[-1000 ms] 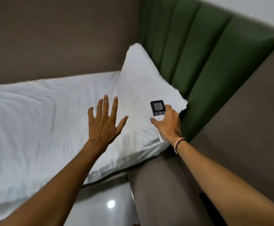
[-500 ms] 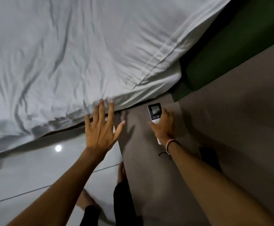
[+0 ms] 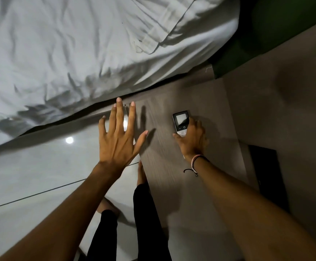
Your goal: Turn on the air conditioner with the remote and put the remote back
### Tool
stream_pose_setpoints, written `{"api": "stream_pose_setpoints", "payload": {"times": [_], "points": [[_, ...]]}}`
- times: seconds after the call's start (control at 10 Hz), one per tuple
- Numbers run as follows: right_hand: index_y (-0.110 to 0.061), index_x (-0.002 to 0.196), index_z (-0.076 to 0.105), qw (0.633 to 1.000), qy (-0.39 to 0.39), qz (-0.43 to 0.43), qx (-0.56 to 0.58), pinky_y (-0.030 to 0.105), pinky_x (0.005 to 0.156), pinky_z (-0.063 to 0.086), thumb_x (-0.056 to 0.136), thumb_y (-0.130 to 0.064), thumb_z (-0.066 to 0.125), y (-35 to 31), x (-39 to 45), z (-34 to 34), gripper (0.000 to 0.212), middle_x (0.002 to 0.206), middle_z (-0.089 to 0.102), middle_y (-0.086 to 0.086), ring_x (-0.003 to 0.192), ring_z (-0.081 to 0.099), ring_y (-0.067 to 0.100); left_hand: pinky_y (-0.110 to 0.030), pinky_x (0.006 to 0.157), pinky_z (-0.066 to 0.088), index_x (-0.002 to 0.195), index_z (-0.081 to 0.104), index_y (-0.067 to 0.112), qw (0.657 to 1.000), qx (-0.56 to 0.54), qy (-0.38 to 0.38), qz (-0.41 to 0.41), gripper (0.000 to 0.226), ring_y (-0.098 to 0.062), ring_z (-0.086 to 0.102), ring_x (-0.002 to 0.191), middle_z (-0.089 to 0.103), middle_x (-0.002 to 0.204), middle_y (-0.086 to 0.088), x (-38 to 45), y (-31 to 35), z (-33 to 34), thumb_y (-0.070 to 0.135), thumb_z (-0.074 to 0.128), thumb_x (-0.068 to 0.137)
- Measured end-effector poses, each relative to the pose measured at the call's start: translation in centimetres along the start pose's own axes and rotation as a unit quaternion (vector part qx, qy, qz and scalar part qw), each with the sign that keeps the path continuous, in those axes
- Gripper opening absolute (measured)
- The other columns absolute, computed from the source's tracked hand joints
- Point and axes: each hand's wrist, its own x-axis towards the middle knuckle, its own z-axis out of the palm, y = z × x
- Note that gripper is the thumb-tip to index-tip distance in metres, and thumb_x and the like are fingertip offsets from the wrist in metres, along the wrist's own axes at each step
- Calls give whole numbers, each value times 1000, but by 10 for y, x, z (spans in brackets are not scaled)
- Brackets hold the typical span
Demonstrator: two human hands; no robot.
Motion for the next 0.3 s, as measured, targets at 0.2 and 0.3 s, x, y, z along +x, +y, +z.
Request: {"api": "stream_pose_setpoints", "payload": {"times": [0.2, 0.3], "points": [[-12, 135, 50, 1000, -2, -3, 1, 49, 82, 51, 76, -46, 80, 1, -1, 3, 75, 132, 56, 14, 120, 55, 35, -56, 122, 23, 162, -3, 20, 999, 2, -34, -5, 88, -35, 11, 157, -6, 170, -20, -3, -4, 2, 72, 1, 92], [-10, 146, 41, 1000, -7, -6, -28, 49, 88, 51, 77, -54, 77, -4, -2, -5, 90, 142, 51, 18, 125, 52, 36, -57, 121, 25, 162, -2, 20, 1000, 2, -15, -10, 86, -35, 13, 156, -4, 170, -21, -6, -4, -4, 72, 5, 94]]}}
